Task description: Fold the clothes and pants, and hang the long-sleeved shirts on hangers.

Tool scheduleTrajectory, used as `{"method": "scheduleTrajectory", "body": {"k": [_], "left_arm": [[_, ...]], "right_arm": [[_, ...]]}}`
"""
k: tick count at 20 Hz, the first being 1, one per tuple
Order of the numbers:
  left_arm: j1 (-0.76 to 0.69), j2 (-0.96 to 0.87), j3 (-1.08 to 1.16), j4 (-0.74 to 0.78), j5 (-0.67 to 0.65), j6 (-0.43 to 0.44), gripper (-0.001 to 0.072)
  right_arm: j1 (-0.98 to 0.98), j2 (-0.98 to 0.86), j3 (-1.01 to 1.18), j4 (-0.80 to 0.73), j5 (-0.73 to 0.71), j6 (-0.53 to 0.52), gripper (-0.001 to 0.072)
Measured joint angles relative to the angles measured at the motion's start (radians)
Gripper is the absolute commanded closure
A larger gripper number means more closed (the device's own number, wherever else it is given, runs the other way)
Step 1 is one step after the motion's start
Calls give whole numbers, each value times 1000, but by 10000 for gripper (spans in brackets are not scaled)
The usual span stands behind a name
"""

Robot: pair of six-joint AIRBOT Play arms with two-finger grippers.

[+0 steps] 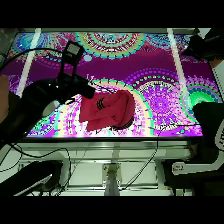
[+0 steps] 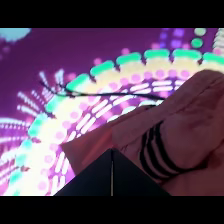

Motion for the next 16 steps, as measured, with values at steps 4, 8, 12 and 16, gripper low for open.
{"method": "scheduleTrajectory", "body": {"k": [4, 8, 12, 16], "left_arm": [[191, 5, -145, -262, -8, 135, 705], [410, -31, -253, -702, -11, 360, 703], [550, -102, -288, -919, -50, 452, 701], [594, -137, -297, -991, -64, 483, 701]], "right_arm": [[0, -8, -156, 124, 28, -93, 699], [0, -14, -386, 288, -18, -232, 699], [1, -35, -584, 355, -112, -298, 695], [29, -50, -681, 285, -202, -274, 448]]}}
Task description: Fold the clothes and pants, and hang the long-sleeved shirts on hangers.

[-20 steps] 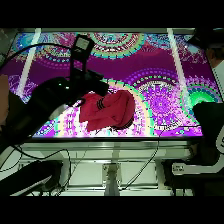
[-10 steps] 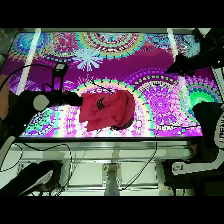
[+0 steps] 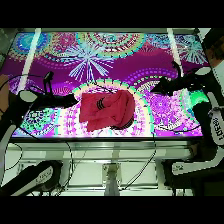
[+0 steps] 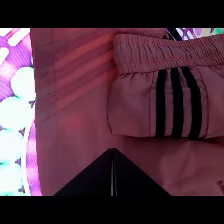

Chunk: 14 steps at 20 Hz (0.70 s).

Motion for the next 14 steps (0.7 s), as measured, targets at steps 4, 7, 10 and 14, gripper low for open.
{"method": "scheduleTrajectory", "body": {"k": [4, 7, 10, 14], "left_arm": [[12, -10, -3, -38, -8, 8, 700], [15, -14, -3, -60, -9, 10, 687], [16, -17, -3, -68, -1, 12, 685], [16, -18, -3, -73, 23, 12, 304]], "right_arm": [[64, -35, -41, -71, -90, 73, 316], [113, -95, -52, -90, -138, 142, 305], [161, -145, -55, -87, -163, 188, 248], [227, -175, -55, -55, -214, 215, 213]]}}
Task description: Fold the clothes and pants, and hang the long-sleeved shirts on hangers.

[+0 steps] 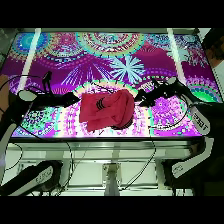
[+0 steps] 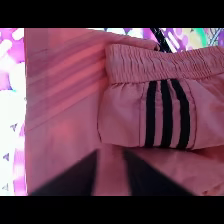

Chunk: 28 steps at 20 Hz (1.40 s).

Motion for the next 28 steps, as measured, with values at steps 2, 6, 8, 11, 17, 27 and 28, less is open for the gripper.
{"method": "scheduleTrajectory", "body": {"k": [2, 6, 8, 11, 17, 27, 28], "left_arm": [[1, 0, 0, 0, 10, 0, 304], [1, -8, -2, 16, 34, 0, 304], [1, -28, -2, 61, 40, -5, 301], [2, -78, -2, 120, 35, -37, 300], [23, -180, -2, 204, 45, -102, 297], [30, -315, -2, 58, -4, -22, 658], [30, -323, -3, 48, -5, -14, 701]], "right_arm": [[23, -5, 1, 9, -34, 6, 216], [50, -11, 0, 15, -76, 9, 217], [56, -11, 1, 17, -77, 10, 217], [60, -10, 0, 20, -64, 9, 217], [62, -10, 0, 26, -37, 10, 217], [62, -10, -1, 37, -31, 11, 447], [62, -12, -2, 33, -32, 11, 646]]}}
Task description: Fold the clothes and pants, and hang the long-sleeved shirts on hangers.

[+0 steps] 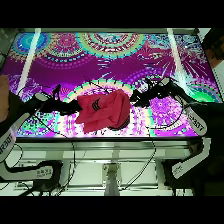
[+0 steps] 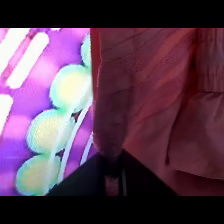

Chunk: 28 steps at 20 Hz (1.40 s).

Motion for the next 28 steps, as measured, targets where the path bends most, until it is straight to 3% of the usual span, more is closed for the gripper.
{"method": "scheduleTrajectory", "body": {"k": [1, 7, 14, 17, 23, 24, 26, 27, 28], "left_arm": [[0, -4, 2, -6, -7, 11, 701], [0, 50, 92, -53, -18, 26, 703], [-11, 160, 408, -76, 57, 30, 703], [-39, 165, 511, -79, 162, 30, 704], [-87, 55, 574, -82, 511, 29, 699], [-87, 19, 577, -82, 590, 29, 672], [-83, -47, 580, -82, 723, 29, 265], [-76, -79, 581, -82, 774, 26, 199], [-69, -101, 582, -83, 805, 26, 199]], "right_arm": [[0, -1, 0, -6, -5, 0, 694], [-5, 11, 1, 40, -27, -8, 698], [-55, 115, 19, 31, -74, -11, 698], [-71, 163, 28, 0, -82, -10, 698], [-79, 227, 50, -15, -110, 8, 695], [-79, 234, 51, -16, -112, 10, 694], [-79, 245, 55, -16, -111, 14, 668], [-79, 248, 56, -17, -107, 17, 587], [-79, 251, 57, -16, -100, 17, 470]]}}
